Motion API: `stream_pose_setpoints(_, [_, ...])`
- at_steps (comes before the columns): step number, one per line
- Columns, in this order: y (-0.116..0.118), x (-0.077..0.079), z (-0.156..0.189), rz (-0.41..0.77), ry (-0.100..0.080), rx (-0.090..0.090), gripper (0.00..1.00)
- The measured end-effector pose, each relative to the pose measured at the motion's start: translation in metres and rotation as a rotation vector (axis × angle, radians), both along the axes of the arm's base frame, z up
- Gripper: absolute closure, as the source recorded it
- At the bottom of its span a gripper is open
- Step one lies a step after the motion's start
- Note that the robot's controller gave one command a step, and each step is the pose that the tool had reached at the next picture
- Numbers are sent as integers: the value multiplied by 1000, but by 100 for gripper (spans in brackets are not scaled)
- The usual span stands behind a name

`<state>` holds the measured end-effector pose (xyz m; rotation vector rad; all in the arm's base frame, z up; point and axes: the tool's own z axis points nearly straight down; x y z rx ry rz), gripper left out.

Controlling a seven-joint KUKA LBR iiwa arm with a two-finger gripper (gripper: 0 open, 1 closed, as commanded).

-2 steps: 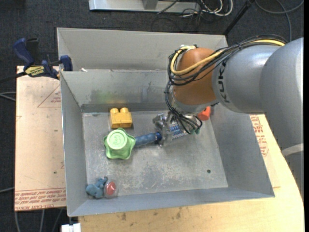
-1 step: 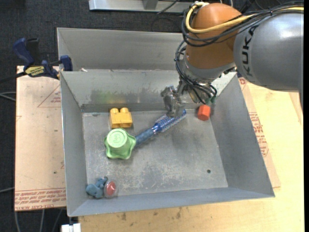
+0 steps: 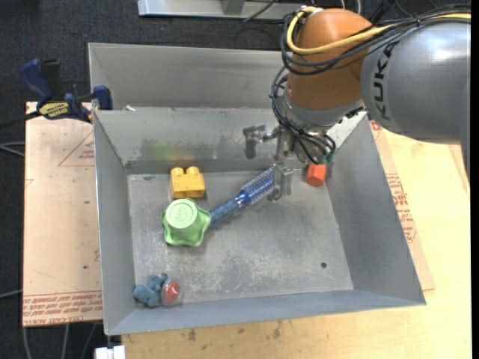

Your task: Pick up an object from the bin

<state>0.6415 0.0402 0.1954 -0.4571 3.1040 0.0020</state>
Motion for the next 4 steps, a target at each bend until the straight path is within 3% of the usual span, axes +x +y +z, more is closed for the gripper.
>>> stream_pose_setpoints(1, [-18, -7, -128, 130, 5, 0, 0])
stream_pose_setpoints(2, [-18, -6, -125, 130, 2, 0, 100])
stream_pose_setpoints(4, [-12, -5, 99, 156, -8, -2, 100])
